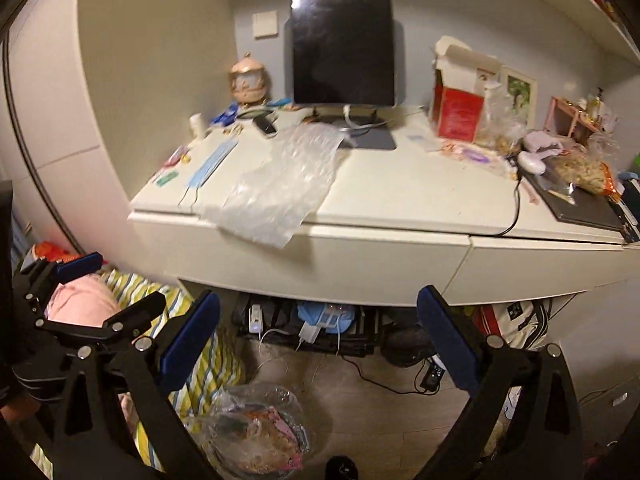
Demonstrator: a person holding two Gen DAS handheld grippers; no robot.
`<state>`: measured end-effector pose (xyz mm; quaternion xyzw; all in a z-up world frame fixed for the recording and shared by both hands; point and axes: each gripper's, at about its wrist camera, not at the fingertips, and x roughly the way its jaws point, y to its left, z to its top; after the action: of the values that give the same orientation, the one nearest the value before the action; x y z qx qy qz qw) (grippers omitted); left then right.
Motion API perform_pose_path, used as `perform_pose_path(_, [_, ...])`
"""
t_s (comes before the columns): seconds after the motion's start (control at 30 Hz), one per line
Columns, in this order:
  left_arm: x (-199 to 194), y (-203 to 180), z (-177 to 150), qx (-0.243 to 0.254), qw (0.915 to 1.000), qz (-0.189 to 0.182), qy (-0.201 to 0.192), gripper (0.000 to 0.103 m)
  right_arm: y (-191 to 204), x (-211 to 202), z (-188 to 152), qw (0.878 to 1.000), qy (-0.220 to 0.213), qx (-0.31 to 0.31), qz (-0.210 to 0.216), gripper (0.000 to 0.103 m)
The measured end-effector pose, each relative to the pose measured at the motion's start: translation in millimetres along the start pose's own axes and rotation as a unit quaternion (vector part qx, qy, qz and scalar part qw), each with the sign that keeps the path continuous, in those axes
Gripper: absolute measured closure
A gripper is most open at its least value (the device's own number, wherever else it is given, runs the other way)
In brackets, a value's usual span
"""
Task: Collect trash
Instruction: 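Raise both tools from the basket up to the desk, then move both tools onto the clear bubble-wrap sheet on the desk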
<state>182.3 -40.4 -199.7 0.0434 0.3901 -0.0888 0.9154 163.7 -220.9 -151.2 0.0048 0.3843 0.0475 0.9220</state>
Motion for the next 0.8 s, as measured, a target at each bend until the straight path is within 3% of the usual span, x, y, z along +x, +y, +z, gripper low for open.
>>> perform_pose_path(0.3, [26,-11,47,0.006,0.9999,-0.004,-0.008,0.006,-27,24,50,1.000,-0.015,0.020,0.005,0.007])
perform_pose_path(0.53, [69,-12,82,0.005,0.9997,0.020,0.014,0.006,-48,78,98,0.999,0.011,0.020,0.039,0.007])
perform_pose_path(0.8, [120,-19,118,0.003,0.9987,0.037,0.036,0.006,-63,135,129,0.998,0.038,0.006,0.054,0.007])
